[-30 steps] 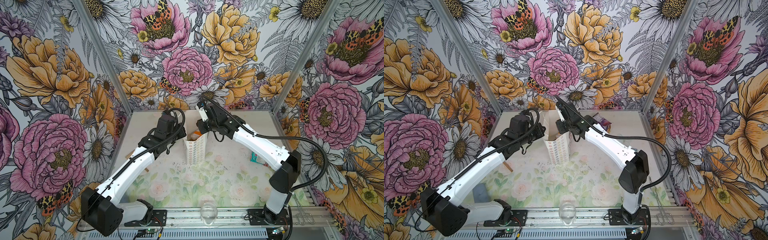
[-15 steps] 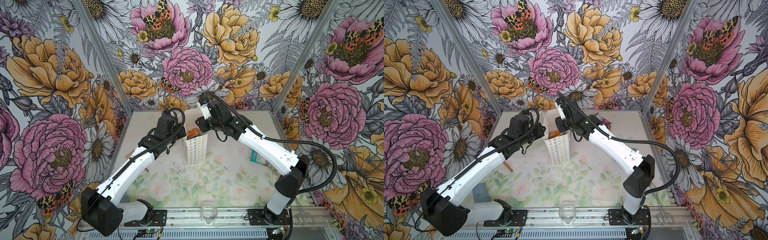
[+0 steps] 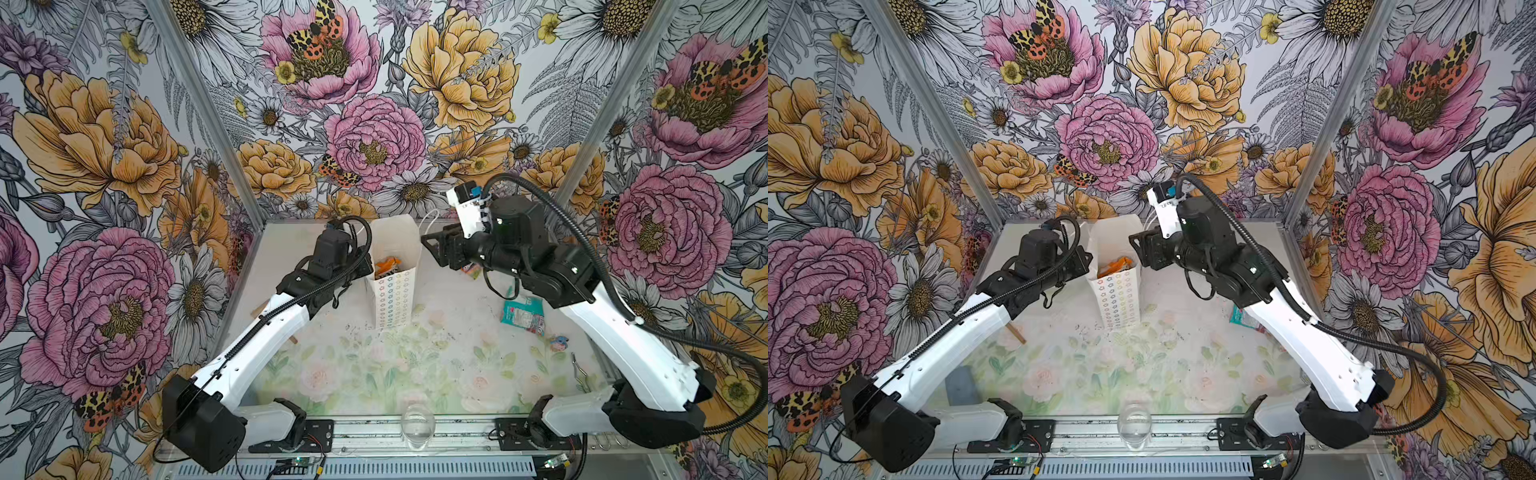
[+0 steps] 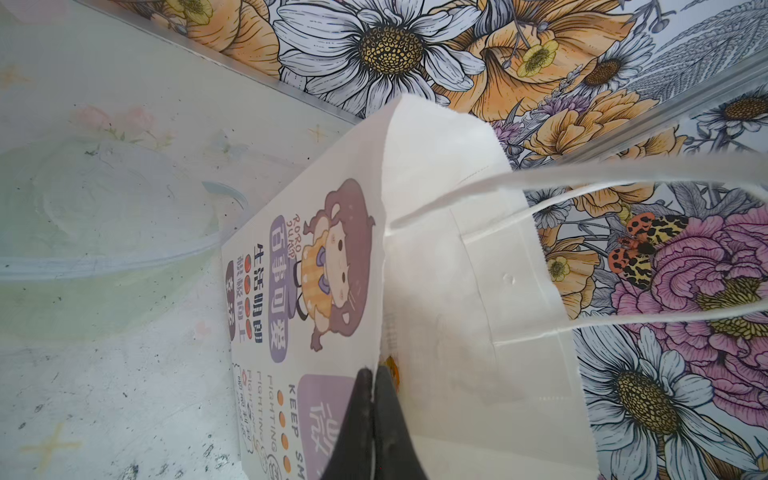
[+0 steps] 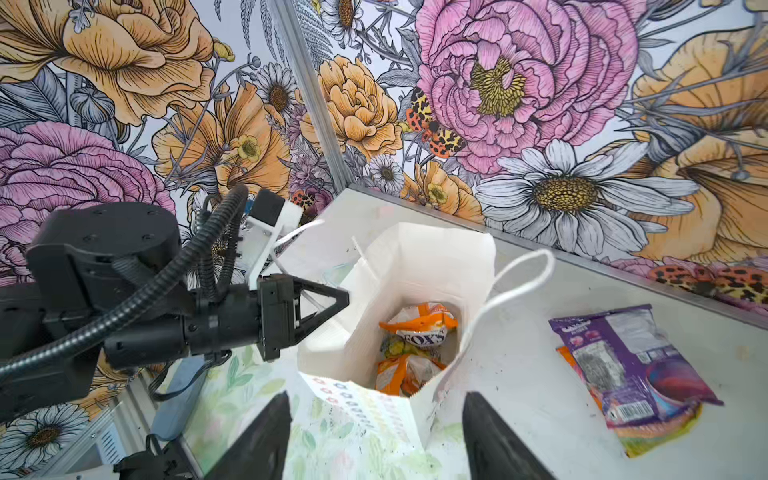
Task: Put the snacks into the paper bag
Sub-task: 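Open the right gripper, raise it from the bag and move toward the purple packet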
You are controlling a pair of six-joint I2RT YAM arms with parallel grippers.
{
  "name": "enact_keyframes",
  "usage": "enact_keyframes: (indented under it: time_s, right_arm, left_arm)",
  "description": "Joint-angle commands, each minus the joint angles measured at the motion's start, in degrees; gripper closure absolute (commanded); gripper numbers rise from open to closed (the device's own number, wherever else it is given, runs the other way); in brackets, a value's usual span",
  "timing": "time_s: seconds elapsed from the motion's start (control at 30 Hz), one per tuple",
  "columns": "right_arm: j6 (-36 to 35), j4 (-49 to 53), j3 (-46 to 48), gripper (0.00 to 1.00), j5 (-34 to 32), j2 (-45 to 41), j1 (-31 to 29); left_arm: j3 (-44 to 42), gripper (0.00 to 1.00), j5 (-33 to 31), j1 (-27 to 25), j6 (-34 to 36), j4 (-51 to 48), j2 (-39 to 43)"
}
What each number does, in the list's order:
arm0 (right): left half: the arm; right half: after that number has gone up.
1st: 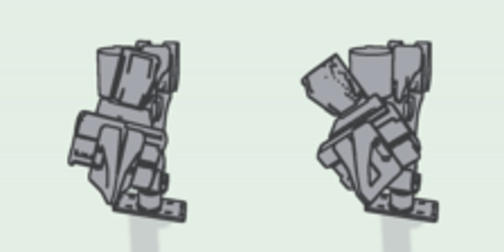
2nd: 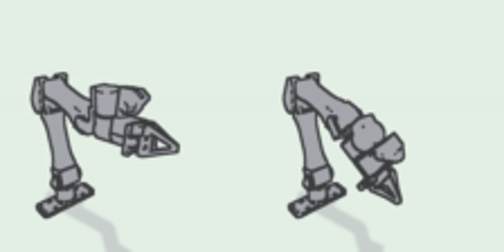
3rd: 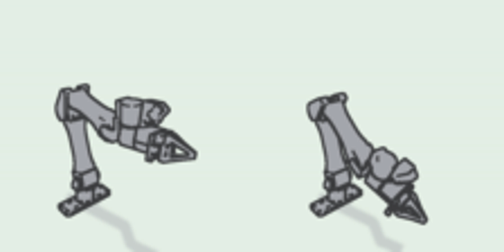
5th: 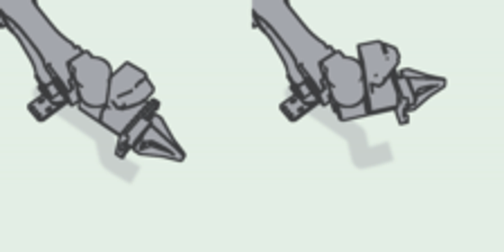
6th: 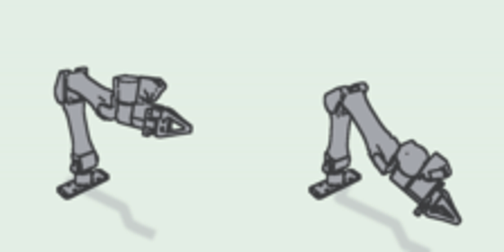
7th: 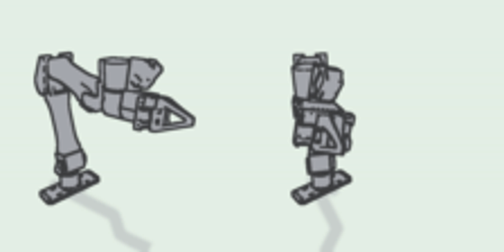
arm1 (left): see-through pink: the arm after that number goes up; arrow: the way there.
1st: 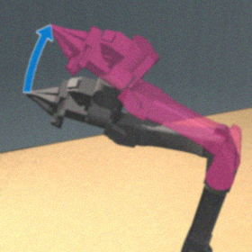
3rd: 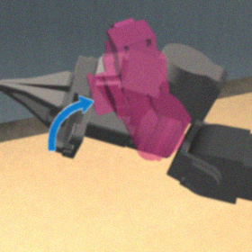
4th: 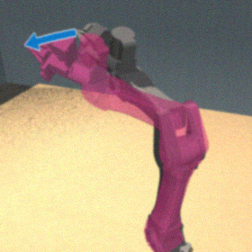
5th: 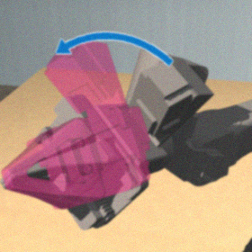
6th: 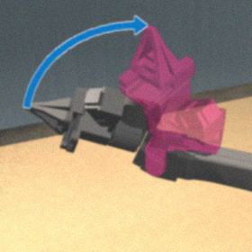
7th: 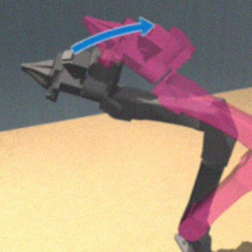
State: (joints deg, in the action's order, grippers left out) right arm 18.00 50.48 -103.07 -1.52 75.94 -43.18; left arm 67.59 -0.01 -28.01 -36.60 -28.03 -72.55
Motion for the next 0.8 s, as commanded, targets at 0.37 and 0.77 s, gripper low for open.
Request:
enact_keyframes:
  time_s: [0.37, 0.77]
  right_arm:
    - [-1.13, 21.23, -0.44, 0.18, -15.46, -7.45, 5.47]
    - [-12.04, 28.82, -4.66, 0.13, -10.05, 3.78, 18.01]
  left_arm:
    - [0.75, 1.0, 2.98, 0.41, 2.45, 3.73, 0.4]
    - [1.09, 1.0, 3.93, 0.5, 2.59, 3.77, -0.3]
